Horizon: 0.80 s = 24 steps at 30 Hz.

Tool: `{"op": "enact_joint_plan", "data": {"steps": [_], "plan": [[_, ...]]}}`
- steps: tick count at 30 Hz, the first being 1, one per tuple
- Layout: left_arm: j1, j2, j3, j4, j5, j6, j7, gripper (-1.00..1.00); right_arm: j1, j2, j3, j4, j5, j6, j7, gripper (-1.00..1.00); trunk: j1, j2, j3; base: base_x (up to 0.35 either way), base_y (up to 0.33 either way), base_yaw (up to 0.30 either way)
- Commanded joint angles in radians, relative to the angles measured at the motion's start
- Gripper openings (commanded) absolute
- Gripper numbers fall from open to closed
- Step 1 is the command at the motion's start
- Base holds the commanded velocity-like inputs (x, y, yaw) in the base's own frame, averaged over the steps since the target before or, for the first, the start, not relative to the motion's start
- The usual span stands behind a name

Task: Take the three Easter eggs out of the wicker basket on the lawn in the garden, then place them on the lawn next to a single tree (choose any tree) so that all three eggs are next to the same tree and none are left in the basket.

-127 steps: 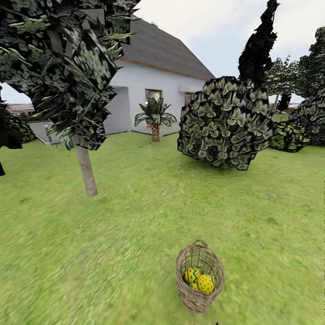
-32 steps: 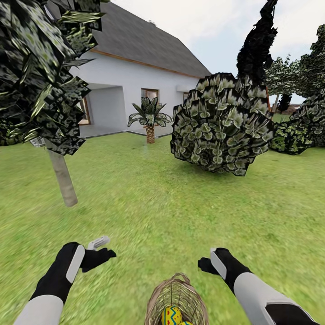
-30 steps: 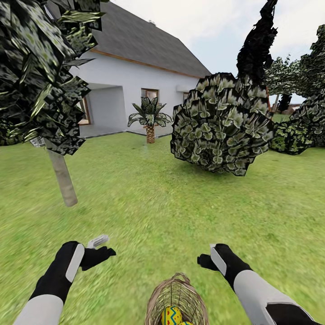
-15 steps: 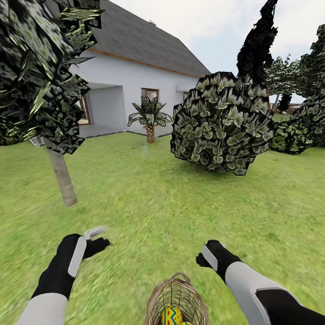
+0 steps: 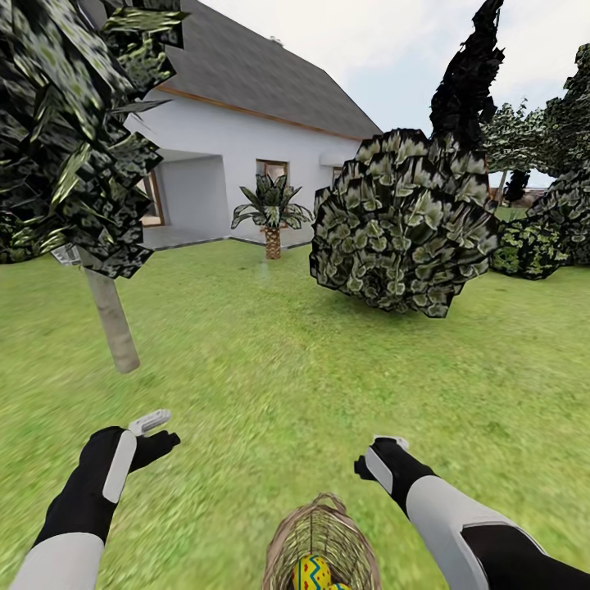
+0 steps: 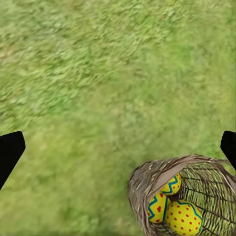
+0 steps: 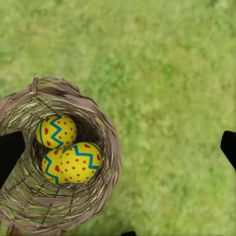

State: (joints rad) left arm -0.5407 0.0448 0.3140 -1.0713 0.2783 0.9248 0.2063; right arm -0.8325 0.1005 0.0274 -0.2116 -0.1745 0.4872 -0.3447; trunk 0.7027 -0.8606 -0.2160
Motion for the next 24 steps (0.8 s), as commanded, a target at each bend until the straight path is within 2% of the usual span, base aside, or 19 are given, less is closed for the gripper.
{"op": "enact_joint_plan", "data": {"steps": [1, 5, 10, 24], "plan": [[-0.001, 0.0, 0.0, -0.001, 0.012, 0.004, 0.009, 1.0, 0.0, 0.0, 0.003, -0.002, -0.01, 0.003, -0.006, 1.0, 0.004, -0.008, -0.005, 0.0, 0.0, 0.0], [-0.001, -0.008, 0.0, -0.001, 0.013, 0.005, 0.008, 1.0, 0.0, 0.001, 0.003, 0.0, -0.01, -0.001, -0.001, 1.0, 0.019, -0.036, -0.017, 0.0, 0.0, 0.0], [-0.001, -0.02, 0.001, -0.001, 0.013, 0.007, 0.007, 1.0, 0.0, -0.002, 0.002, -0.001, -0.009, -0.004, 0.04, 1.0, 0.039, -0.071, -0.033, 0.0, 0.0, 0.0], [-0.001, -0.023, 0.001, -0.001, 0.024, 0.008, 0.007, 1.0, 0.0, -0.001, 0.002, 0.007, -0.007, -0.005, 0.047, 1.0, 0.092, -0.169, -0.077, 0.0, 0.0, 0.0]]}}
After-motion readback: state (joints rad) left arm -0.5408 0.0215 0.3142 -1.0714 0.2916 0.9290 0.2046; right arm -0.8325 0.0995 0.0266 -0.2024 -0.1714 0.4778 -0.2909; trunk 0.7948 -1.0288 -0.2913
